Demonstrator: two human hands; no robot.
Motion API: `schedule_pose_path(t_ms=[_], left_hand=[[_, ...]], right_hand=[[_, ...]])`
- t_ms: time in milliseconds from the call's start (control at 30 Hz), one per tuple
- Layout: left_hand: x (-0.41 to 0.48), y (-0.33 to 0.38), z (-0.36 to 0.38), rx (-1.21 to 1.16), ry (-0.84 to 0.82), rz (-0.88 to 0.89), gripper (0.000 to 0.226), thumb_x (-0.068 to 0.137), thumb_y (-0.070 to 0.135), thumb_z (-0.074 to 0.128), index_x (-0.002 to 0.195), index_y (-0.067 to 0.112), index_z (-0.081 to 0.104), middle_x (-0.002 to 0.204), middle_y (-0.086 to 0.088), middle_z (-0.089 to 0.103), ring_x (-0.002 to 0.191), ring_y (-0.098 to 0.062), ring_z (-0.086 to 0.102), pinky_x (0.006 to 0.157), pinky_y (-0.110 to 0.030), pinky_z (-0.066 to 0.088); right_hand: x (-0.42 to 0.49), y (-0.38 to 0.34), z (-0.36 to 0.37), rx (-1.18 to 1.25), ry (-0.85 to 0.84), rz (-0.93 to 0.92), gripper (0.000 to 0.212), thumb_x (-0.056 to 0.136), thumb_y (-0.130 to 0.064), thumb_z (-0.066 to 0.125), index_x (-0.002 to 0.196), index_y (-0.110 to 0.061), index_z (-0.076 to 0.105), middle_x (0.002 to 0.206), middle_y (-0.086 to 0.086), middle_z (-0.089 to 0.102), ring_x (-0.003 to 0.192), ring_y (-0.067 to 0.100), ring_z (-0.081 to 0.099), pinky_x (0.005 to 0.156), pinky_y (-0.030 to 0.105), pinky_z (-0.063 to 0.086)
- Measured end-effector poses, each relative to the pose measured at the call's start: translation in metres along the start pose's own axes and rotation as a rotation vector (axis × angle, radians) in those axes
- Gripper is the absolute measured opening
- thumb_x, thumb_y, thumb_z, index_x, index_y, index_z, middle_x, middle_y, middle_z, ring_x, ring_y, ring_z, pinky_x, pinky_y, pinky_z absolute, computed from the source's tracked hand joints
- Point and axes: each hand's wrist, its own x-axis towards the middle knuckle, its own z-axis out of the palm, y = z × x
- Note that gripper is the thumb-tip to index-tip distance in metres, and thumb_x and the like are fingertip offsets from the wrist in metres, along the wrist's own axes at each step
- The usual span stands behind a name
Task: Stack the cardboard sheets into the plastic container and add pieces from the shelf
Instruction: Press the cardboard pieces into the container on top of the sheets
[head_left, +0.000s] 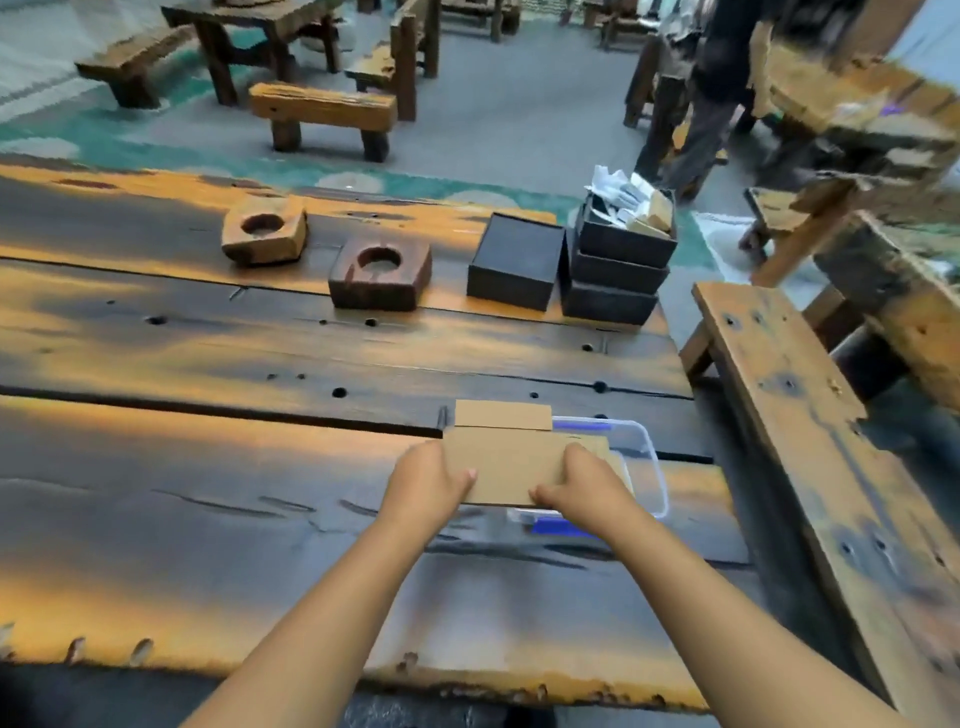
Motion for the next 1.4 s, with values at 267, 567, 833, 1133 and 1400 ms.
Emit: schedule_pose_path(t_ms=[267,567,833,1133,1400], left_hand=[[0.04,0.06,0.057,0.054,-0.122,0.039,0.032,0.09,0.028,0.059,0.108,0.002,0.066,0.108,-0.016,0.069,0.101,-0.033,0.062,0.08,-0.035,0.049],[0.064,0.09,0.118,0.13,-0.133,-0.071,0.024,0.094,0.02,0.055,0.101,0.0,0.067,0.103,-0.018,0.067,0.078,-0.023,0.051,0.068,-0.027,0.035],[0.083,0.07,0.147,0.175,-0.156,-0.161,0.024,0.091,0.023,0.06,0.109,0.008,0.063,0.106,-0.012,0.068,0.079,-0.021,0.051,0.068,-0.027,0.037],[0.099,0.055,0.16,0.256,-0.238,-0.19,0.027,0.091,0.028,0.059,0.112,0.011,0.057,0.11,-0.012,0.068,0.1,-0.031,0.063,0.082,-0.036,0.051],[0.102,0.047,0.166,0.26,-0.278,-0.156,0.034,0.093,0.026,0.057,0.12,0.009,0.048,0.113,-0.015,0.066,0.102,-0.034,0.063,0.083,-0.039,0.05]], right_hand=[[0.037,0.066,-0.043,0.043,-0.017,0.111,0.044,0.082,-0.039,0.066,0.113,-0.012,0.051,0.11,0.009,0.061,0.093,0.023,0.057,0.068,0.03,0.04],[0.084,0.126,-0.053,-0.006,-0.014,0.098,0.018,0.086,-0.028,0.058,0.079,-0.015,0.048,0.09,0.01,0.063,0.076,0.023,0.052,0.052,0.028,0.033],[0.113,0.142,-0.03,0.015,-0.057,0.112,0.014,0.084,-0.024,0.061,0.086,-0.013,0.052,0.095,0.01,0.067,0.079,0.025,0.056,0.065,0.03,0.043],[0.131,0.149,-0.008,-0.052,-0.07,0.12,0.027,0.083,-0.025,0.063,0.105,-0.01,0.056,0.104,0.011,0.067,0.096,0.03,0.063,0.069,0.03,0.043],[0.138,0.154,-0.002,-0.11,-0.126,0.091,0.029,0.083,-0.025,0.062,0.105,-0.011,0.047,0.106,0.012,0.064,0.094,0.031,0.062,0.067,0.03,0.039]])
